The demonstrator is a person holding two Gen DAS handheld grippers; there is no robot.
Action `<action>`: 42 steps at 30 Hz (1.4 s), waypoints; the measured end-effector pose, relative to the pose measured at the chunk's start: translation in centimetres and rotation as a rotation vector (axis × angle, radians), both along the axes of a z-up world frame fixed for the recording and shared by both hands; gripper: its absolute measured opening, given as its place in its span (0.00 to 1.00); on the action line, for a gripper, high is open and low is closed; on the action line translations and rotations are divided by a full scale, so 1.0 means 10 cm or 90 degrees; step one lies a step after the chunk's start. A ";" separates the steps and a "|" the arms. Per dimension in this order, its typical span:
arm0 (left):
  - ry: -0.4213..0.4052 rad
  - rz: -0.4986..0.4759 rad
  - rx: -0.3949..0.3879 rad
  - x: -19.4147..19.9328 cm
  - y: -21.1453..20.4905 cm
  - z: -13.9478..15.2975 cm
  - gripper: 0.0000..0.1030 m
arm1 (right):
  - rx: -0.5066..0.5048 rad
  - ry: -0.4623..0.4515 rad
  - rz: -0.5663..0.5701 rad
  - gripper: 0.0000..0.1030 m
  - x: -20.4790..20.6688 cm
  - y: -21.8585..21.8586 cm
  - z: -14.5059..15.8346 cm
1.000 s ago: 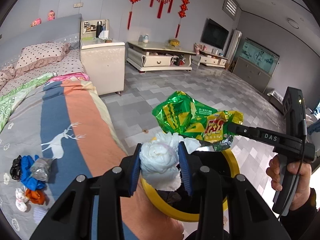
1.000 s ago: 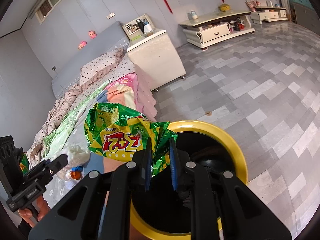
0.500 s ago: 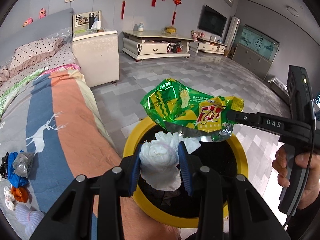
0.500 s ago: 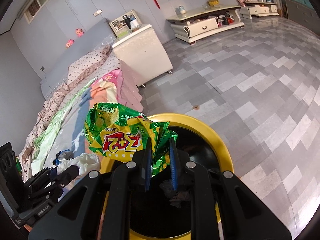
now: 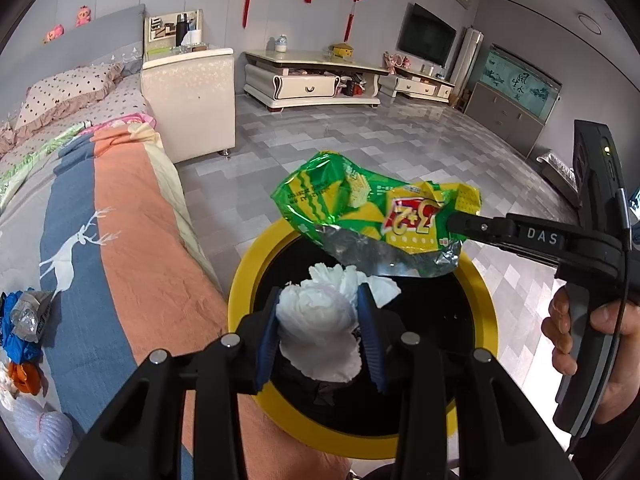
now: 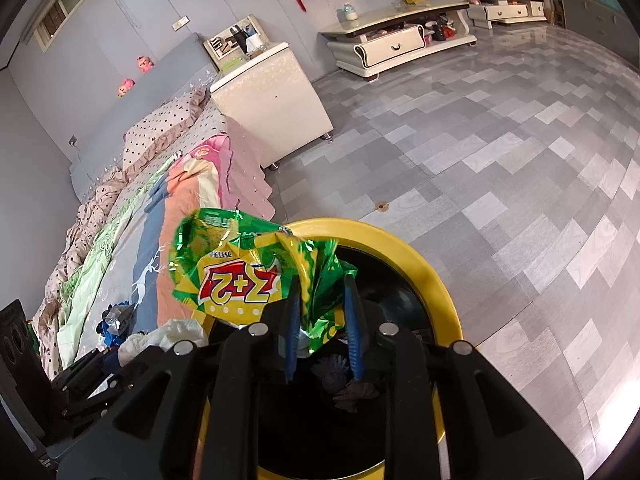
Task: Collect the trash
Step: 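Open both tools to drop the tissue bundle and snack bag into the bin, then move both open tools back over the trash pile on the bed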
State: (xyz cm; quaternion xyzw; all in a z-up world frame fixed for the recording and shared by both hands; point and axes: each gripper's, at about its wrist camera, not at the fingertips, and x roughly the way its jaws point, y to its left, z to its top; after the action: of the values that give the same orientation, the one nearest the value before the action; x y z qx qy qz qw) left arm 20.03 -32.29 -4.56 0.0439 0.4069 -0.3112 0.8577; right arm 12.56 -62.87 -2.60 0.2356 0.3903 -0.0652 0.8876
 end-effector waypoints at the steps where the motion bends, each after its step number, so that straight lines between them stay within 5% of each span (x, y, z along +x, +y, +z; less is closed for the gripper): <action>1: 0.003 0.001 -0.001 0.00 0.01 0.00 0.34 | -0.001 0.000 -0.002 0.22 0.00 0.01 0.01; 6: 0.014 0.007 -0.006 0.00 0.05 -0.01 0.37 | -0.005 0.000 -0.008 0.26 0.00 0.04 0.06; 25: -0.030 0.072 -0.017 0.01 0.64 0.15 0.76 | -0.021 -0.016 -0.027 0.57 -0.18 0.18 0.23; 42: -0.069 0.222 -0.001 0.18 2.00 0.32 0.84 | -0.070 -0.084 0.140 0.71 0.08 1.56 0.69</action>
State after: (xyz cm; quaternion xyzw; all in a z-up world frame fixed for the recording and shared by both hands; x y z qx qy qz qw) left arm 21.84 -12.30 -1.37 -0.0116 0.3614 -0.1557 0.9193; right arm 13.40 -47.29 4.34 0.1464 0.3506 0.0272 0.9246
